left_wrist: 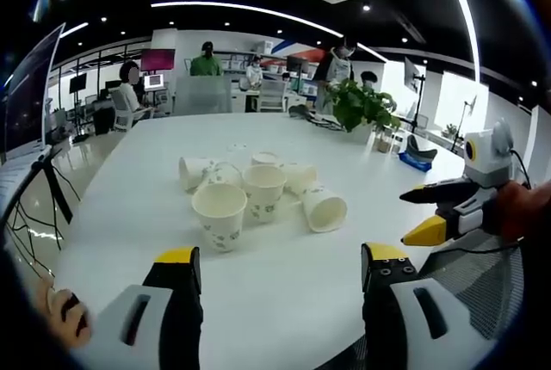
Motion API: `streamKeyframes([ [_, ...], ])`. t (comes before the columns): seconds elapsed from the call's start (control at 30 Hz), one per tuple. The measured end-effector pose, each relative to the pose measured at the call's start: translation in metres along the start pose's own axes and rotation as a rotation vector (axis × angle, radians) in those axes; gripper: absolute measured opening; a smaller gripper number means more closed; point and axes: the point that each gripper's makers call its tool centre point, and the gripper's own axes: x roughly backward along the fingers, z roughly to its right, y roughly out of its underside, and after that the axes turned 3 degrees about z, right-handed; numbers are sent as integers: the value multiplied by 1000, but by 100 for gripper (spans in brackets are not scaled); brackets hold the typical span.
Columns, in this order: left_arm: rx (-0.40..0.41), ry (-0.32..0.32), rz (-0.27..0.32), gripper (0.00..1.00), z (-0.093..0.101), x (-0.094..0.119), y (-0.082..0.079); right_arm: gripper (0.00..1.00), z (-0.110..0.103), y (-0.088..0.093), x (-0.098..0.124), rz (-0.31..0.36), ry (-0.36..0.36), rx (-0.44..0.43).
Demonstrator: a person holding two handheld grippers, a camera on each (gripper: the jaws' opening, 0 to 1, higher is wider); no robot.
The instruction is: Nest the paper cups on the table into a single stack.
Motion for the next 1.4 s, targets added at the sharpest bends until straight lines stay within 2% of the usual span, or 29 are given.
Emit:
streamKeyframes([
  [0.27,4,-3,2,75,-1,0,0,86,-3,-2,2,-9,0,13],
  [0.43,7,-5,3,75,1,1,-3,80,0,0,0,-21,13,39],
  [0.87,17,-11,7,75,0,2,-4,76,4,-5,-6,-46,34,37],
  [1.1,22,-13,11,75,-1,3,-5,69,21,-10,-33,-53,52,53],
  [1.4,27,-11,17,73,-4,2,-5,61,42,-2,-61,-88,83,56],
])
